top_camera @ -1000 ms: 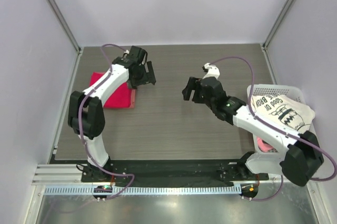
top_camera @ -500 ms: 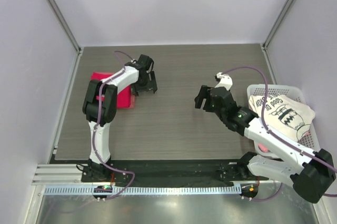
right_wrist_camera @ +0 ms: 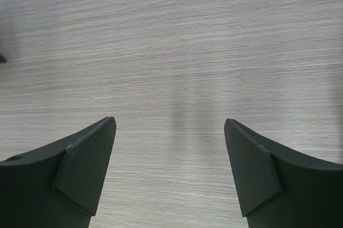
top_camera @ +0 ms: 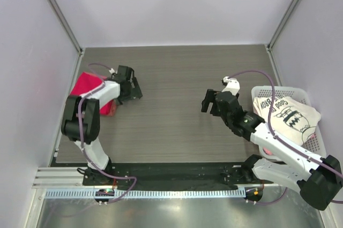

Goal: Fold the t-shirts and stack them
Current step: Reset both grippers

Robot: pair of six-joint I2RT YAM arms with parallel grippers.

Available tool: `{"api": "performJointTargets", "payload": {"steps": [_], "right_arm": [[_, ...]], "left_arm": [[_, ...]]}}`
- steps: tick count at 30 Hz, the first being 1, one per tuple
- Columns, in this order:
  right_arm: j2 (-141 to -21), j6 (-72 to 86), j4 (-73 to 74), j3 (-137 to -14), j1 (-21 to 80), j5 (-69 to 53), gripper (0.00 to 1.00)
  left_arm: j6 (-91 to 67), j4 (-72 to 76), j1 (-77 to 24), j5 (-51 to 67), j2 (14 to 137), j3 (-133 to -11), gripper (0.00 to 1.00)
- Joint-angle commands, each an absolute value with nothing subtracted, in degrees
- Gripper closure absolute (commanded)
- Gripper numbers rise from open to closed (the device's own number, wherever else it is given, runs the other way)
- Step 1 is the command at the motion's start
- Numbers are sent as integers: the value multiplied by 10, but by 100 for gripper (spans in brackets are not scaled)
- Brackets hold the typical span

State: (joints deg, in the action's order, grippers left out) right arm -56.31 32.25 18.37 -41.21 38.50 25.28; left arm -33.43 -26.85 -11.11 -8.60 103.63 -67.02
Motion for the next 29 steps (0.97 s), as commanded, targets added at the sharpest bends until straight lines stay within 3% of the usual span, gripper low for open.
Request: {"api": "performJointTargets", "payload": {"steps": [1,5,13,19,29], "right_arm": [[-566,294,160,-408,383,290,10],[-535,281,147,-360,382,322,0],[-453,309,41,-196,382,343,0],[-448,323,32,-195,383,363,0],[-388,321,24,-166,382,351,0]], "left_arm": [[-352,-164,-220,-80,911,-601,4],[-373,-133,-265,-93,799,-504,1],[-358,-45,-321,-88,591,-343,0],[-319,32,-324,-89,549,-244,0],[-308,9,-324,-91,544,-258,1]]}}
